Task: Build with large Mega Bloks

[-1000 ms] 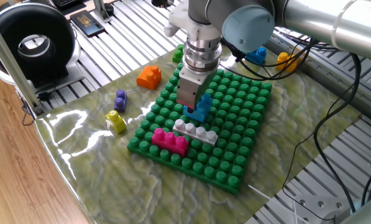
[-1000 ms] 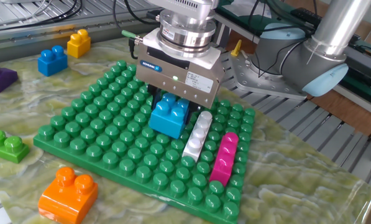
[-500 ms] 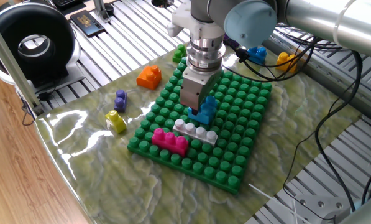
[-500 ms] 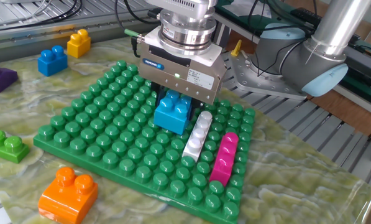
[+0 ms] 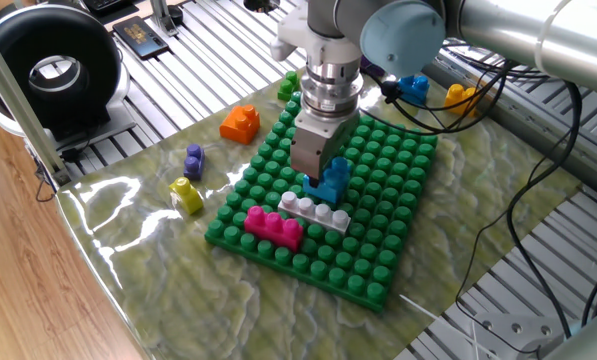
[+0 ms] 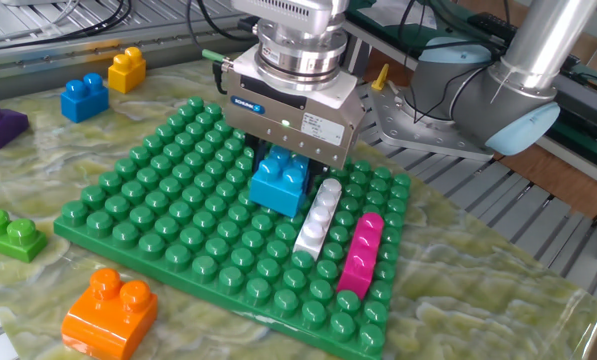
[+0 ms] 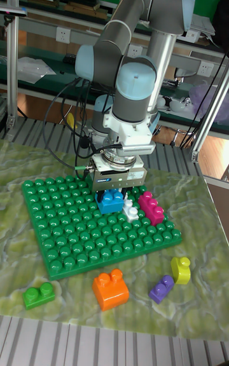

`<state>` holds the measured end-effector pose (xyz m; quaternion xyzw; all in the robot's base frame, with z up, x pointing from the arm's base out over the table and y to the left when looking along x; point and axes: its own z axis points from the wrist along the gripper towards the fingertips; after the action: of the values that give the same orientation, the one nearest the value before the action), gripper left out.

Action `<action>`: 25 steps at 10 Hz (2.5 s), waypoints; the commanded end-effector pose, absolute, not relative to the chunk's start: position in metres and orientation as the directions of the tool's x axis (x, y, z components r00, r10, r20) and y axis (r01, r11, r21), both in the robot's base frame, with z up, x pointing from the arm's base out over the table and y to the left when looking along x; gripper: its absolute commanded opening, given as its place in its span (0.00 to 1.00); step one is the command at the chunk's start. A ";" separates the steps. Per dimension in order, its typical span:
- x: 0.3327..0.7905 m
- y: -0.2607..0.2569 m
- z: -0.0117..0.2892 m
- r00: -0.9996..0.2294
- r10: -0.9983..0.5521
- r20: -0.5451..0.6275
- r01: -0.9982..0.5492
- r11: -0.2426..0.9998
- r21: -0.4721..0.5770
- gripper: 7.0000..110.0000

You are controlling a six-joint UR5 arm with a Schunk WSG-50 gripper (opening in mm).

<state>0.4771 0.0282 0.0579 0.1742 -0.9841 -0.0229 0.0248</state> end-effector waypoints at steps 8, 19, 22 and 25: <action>0.472 0.031 0.053 -0.925 -0.377 0.049 -0.372 0.924 0.093 0.00; 0.474 0.038 0.053 -0.919 -0.393 0.033 -0.387 0.915 0.112 0.00; 0.473 0.038 0.052 -0.918 -0.395 0.034 -0.389 0.914 0.113 0.00; 0.472 0.039 0.051 -0.918 -0.395 0.037 -0.389 0.914 0.117 0.00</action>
<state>0.4717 0.0363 0.0509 0.2029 -0.9775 -0.0474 0.0314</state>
